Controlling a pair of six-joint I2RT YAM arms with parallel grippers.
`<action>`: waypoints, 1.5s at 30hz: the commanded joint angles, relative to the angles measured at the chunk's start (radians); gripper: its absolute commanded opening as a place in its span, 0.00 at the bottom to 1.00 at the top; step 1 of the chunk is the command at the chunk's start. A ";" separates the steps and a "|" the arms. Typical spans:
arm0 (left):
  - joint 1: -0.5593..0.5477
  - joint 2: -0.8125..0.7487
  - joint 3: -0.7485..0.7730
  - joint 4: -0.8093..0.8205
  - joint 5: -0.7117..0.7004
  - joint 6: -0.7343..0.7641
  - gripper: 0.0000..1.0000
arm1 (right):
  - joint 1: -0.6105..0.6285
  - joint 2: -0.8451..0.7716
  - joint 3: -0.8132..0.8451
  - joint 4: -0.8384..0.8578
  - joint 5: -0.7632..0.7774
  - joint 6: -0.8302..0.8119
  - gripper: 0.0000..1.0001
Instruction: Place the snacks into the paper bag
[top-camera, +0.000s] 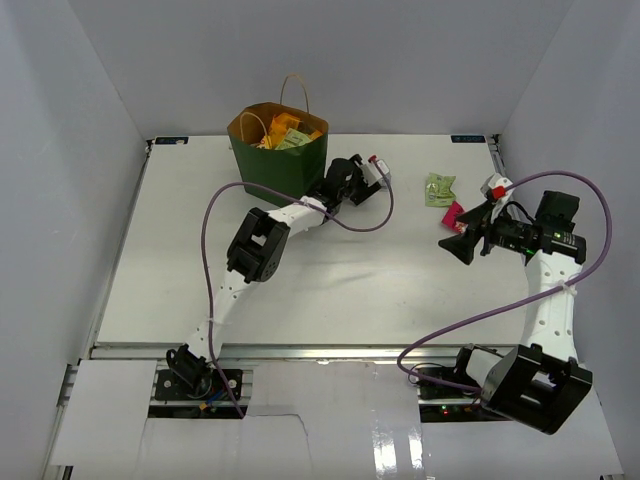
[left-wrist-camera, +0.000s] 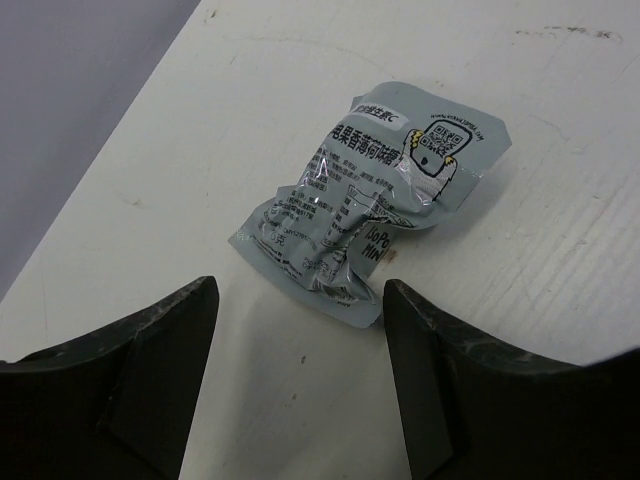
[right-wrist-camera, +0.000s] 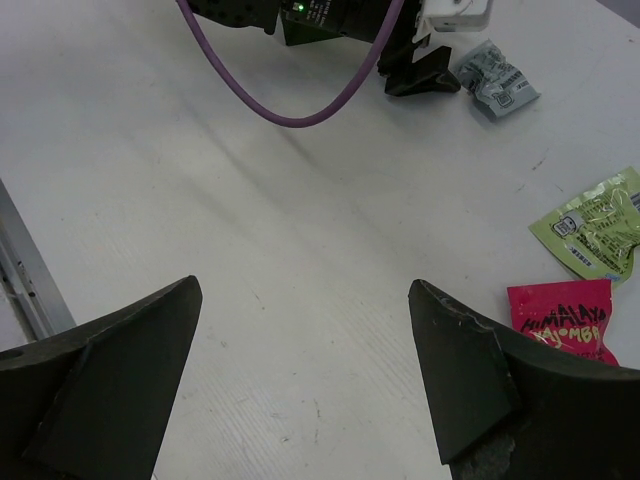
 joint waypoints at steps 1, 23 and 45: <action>-0.012 0.008 0.028 0.024 0.060 -0.036 0.76 | -0.017 -0.015 -0.004 -0.033 -0.055 -0.031 0.90; 0.006 -0.073 -0.122 0.043 0.235 -0.079 0.00 | -0.060 0.034 0.022 -0.164 -0.129 -0.150 0.90; 0.003 -0.778 -0.709 0.142 0.405 -0.427 0.00 | -0.079 0.063 0.026 -0.211 -0.159 -0.180 0.90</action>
